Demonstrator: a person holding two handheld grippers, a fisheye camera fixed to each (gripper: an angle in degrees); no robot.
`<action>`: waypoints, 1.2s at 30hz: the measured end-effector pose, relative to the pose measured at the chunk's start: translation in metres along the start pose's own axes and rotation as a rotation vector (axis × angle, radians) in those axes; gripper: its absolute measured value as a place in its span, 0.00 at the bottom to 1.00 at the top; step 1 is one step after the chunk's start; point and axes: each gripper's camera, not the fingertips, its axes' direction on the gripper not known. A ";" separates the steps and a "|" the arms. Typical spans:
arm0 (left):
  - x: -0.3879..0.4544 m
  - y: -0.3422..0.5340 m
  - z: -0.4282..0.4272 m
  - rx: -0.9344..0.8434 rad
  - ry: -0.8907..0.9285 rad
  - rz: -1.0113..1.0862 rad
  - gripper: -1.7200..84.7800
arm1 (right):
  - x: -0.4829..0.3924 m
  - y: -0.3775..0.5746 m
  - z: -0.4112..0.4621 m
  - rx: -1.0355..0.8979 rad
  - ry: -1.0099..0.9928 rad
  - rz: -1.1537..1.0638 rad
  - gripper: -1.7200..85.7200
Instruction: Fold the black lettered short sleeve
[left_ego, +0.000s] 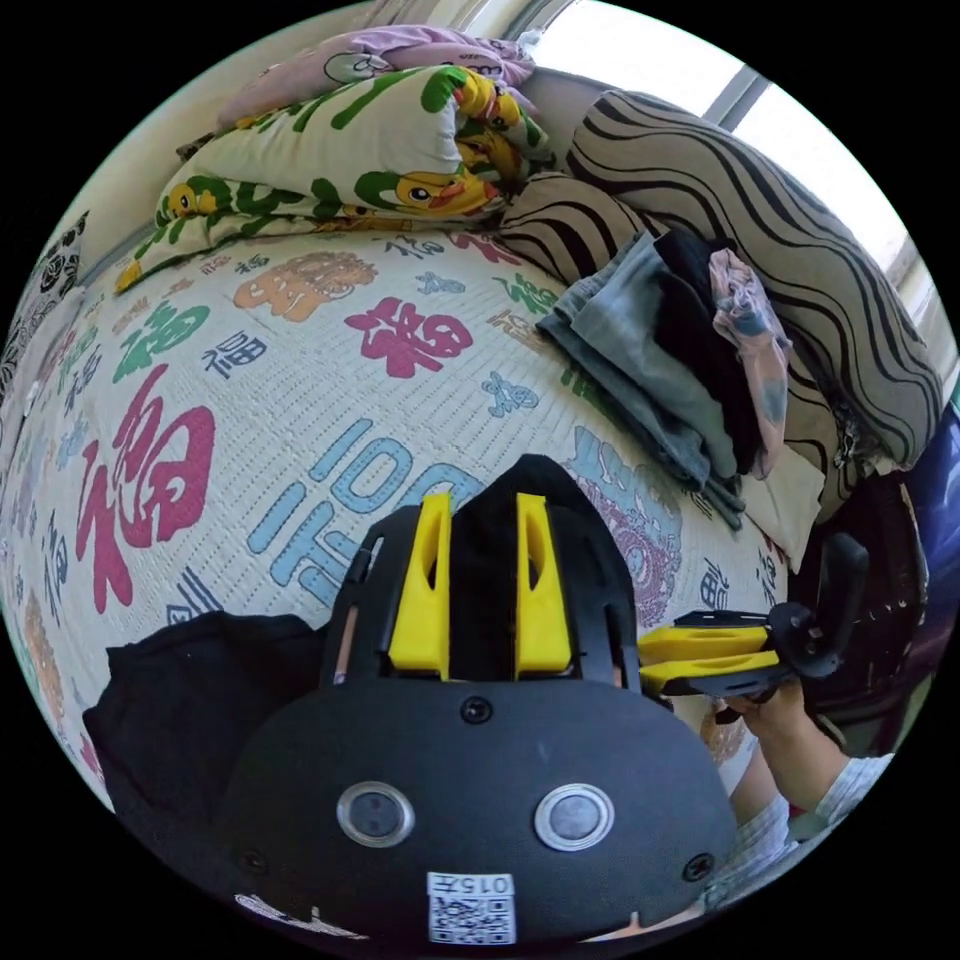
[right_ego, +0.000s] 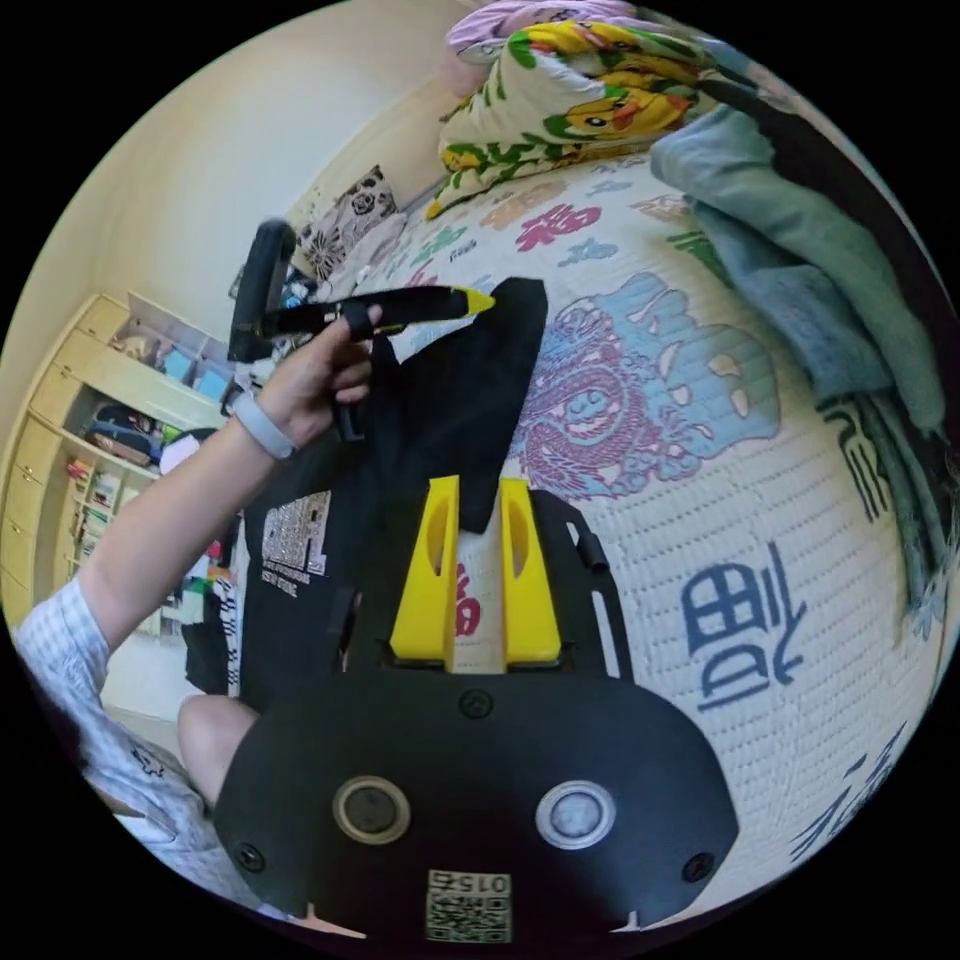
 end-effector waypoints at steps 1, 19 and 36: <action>0.008 -0.001 0.011 -0.058 0.010 0.037 0.10 | 0.001 -0.001 0.003 0.003 0.007 -0.010 0.07; 0.056 0.034 -0.145 0.320 0.053 0.139 0.12 | 0.076 0.073 0.017 0.042 0.183 0.136 0.07; -0.079 0.602 -0.659 0.558 -0.080 -0.493 0.12 | -0.115 0.189 0.106 -0.029 0.084 -0.226 0.05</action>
